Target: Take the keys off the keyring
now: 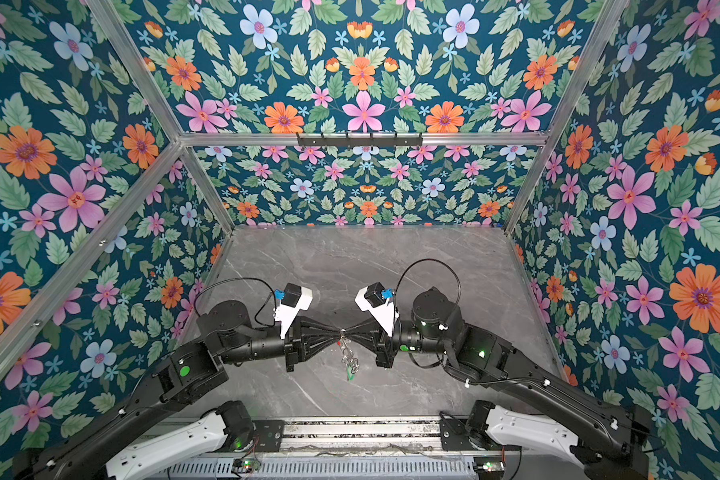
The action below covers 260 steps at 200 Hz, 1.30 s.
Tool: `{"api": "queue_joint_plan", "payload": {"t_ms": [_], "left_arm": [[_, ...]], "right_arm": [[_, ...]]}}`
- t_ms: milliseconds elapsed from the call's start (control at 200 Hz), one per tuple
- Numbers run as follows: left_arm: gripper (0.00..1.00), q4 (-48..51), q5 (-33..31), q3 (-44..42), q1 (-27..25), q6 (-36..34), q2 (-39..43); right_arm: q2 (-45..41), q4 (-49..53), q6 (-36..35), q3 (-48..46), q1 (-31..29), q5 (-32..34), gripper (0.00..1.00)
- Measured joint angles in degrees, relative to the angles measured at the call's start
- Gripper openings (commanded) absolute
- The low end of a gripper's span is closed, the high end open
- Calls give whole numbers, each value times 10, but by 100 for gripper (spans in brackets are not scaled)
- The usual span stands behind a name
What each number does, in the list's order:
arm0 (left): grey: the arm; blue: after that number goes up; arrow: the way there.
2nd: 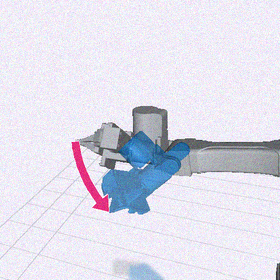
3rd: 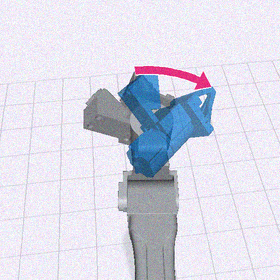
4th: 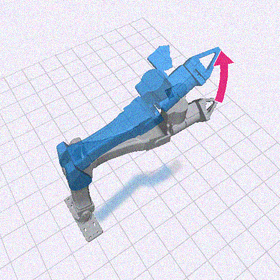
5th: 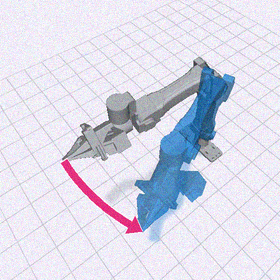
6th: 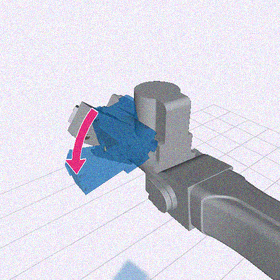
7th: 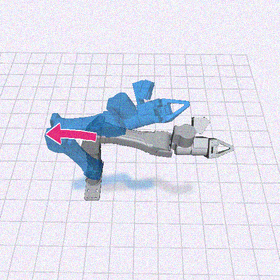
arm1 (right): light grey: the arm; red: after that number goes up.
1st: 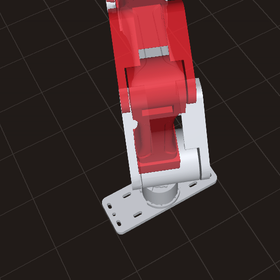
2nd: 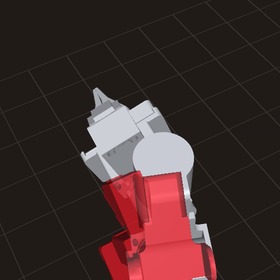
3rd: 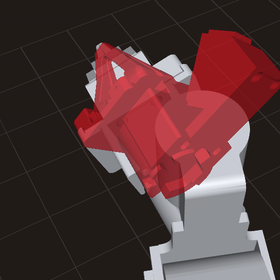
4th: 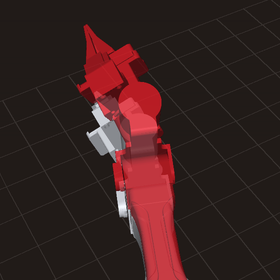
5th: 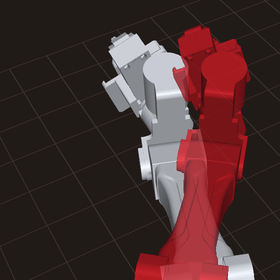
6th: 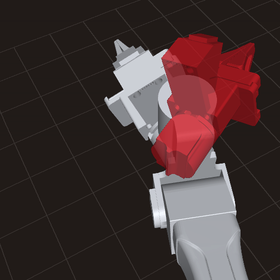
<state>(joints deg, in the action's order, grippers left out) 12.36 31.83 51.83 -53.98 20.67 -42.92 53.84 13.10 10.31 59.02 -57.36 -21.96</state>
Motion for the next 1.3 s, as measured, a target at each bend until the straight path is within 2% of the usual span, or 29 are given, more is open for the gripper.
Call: {"api": "queue_joint_plan", "payload": {"t_ms": [325,670,800,870,970,1300], "left_arm": [[0,-9,4,-4,1,1,-3],[0,-42,7,-27,2,11,4],[0,-52,11,-32,2,15,7],[0,-71,17,-42,1,14,13],[0,-92,28,-61,0,9,27],[0,-149,58,-94,0,-10,56]], "right_arm": [[0,-1,2,-1,0,3,0],[1,-1,2,-2,-7,16,0],[0,-1,-1,-1,-12,26,32],[-7,1,-10,-1,-16,26,41],[-26,-5,-21,-2,-20,19,46],[-101,-26,-35,-63,-21,42,51]]}}
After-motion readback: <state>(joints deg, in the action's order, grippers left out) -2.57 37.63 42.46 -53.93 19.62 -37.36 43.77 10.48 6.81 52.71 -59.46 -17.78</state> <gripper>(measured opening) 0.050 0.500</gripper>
